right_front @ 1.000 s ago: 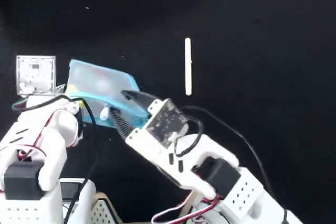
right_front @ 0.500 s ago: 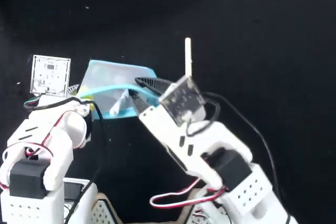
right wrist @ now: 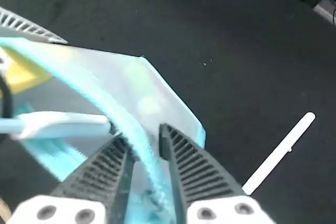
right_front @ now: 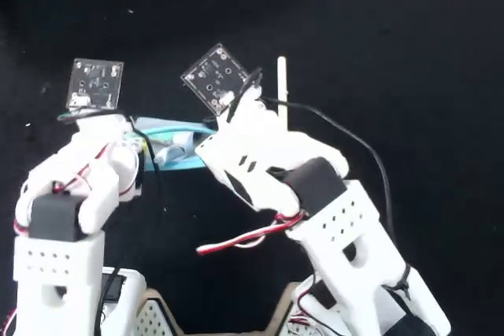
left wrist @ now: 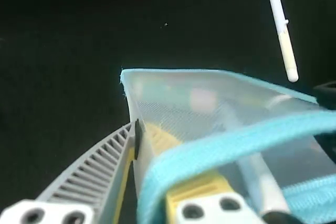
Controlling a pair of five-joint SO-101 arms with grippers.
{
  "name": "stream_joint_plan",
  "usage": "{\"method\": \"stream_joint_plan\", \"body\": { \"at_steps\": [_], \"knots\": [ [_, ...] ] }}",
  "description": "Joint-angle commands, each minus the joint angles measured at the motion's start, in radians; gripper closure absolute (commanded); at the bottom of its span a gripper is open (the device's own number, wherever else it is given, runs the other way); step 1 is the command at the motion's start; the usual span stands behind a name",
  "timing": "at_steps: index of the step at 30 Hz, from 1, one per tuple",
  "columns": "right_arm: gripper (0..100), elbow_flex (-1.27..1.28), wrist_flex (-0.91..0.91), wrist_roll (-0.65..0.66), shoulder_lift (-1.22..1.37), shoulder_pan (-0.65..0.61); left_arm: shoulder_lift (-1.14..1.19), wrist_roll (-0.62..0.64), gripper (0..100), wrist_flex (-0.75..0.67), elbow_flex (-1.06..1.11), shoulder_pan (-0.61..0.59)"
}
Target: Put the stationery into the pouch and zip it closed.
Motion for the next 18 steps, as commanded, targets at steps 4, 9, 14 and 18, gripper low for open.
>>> {"method": "stream_joint_plan", "body": {
  "at_steps": [4, 9, 14, 18],
  "knots": [
    [77.9, -0.074, 0.028, -0.014, -0.137, -0.002, 0.061, 0.003, 97, 0.006, -0.058, -0.004],
    [80.4, -0.002, -0.008, -0.005, -0.292, -0.163, 0.061, 0.003, 97, 0.006, -0.053, -0.002],
    [82.9, 0.231, -0.192, -0.003, -0.355, -0.256, 0.061, 0.005, 97, 0.006, -0.053, -0.002],
    [82.8, 0.372, -0.362, -0.003, -0.354, -0.249, 0.061, 0.005, 97, 0.006, -0.053, -0.002]
  ]
}}
